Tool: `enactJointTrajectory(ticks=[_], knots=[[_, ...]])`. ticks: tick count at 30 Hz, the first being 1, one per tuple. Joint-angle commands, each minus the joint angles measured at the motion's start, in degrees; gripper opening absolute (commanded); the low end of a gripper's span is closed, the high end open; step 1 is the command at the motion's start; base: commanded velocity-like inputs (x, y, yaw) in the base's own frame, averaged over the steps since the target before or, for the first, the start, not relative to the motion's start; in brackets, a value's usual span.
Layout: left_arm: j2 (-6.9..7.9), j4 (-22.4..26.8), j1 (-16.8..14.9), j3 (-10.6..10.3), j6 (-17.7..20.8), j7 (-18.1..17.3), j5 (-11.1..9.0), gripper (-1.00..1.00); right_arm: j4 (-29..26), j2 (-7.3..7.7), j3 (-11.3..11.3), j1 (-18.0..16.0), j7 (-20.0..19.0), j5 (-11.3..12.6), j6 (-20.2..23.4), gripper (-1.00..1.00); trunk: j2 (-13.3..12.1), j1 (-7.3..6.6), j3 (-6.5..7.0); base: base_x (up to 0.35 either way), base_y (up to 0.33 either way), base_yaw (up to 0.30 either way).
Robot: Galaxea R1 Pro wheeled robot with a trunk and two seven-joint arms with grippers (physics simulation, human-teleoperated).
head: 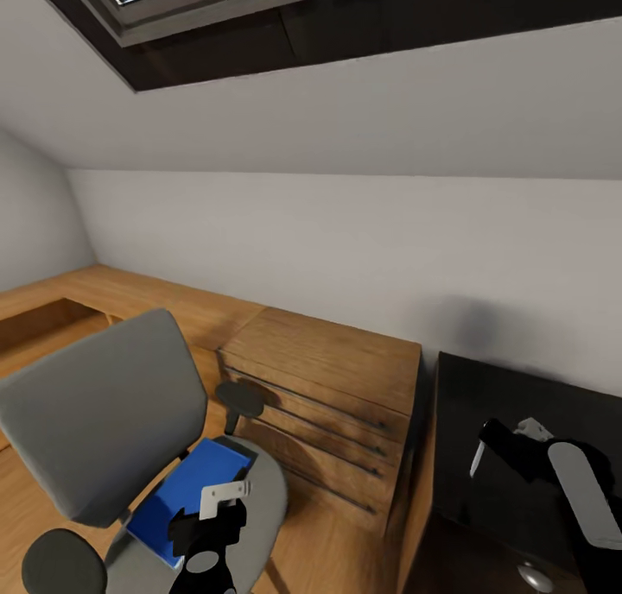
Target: In the bedroom, organize the workspace by keeping the computer under the desk, ensuring the monitor is on the desk, placing the keyboard on the desk next to the monitor, placing the mouse on the desk next to the keyboard, moving the folder from the swivel chair onto the desk next to the mouse, stacking the notebook on top of the folder with the pen on top of the notebook, and positioning the swivel chair next to the desk.
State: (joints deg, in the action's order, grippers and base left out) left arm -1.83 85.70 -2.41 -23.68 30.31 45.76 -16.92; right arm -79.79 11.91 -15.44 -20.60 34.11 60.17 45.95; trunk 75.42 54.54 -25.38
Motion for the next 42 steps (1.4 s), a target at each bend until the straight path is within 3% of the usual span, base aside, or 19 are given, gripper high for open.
enactJointTrajectory(ticks=[1,5,6,10,16,40,41,42], knots=[[0.01,0.00,-0.05,-0.08,0.19,0.47,-0.40,1.00,-0.03,0.00,0.65,-0.05,0.70,-0.18,-0.58,-1.00,0.04,0.02,-0.07,0.125,-0.069,0.000],[0.00,-0.20,-0.05,-0.05,0.18,0.56,-0.40,1.00,0.49,-0.03,3.86,-0.05,0.93,-3.51,-4.23,-1.00,0.04,0.02,-0.07,0.053,-0.029,0.000],[0.00,-0.24,-0.05,-0.05,0.18,0.61,-0.40,1.00,2.19,-0.04,5.61,-0.10,1.04,-4.54,-5.17,-1.00,0.04,0.02,-0.07,0.013,-0.007,0.000],[-0.01,-0.26,-0.05,-0.05,0.18,0.64,-0.39,1.00,5.55,0.01,6.97,-0.25,1.11,-5.53,-5.66,-1.00,0.04,0.02,-0.07,0.006,-0.003,0.000],[-0.02,-0.22,-0.05,-0.05,0.18,0.70,-0.39,1.00,8.96,-0.04,7.41,-0.46,1.13,-7.73,-5.78,-1.00,0.04,0.02,-0.07,0.001,0.000,0.000],[0.02,-0.01,-0.05,-0.05,0.12,0.74,-0.34,1.00,10.80,-0.05,7.36,-0.58,3.33,-8.05,-5.87,-1.00,0.04,0.02,-0.07,0.000,0.000,0.000],[0.04,0.03,-0.05,-0.05,0.11,0.74,-0.33,1.00,10.77,-0.03,7.36,-0.58,3.33,-8.05,-5.87,1.00,0.04,0.02,-0.07,0.000,0.000,0.000],[0.05,0.05,-0.05,-0.05,0.10,0.74,-0.32,1.00,10.75,-0.02,7.35,-0.58,3.35,-8.05,-5.87,1.00,0.04,0.02,-0.07,0.000,0.000,0.000]])
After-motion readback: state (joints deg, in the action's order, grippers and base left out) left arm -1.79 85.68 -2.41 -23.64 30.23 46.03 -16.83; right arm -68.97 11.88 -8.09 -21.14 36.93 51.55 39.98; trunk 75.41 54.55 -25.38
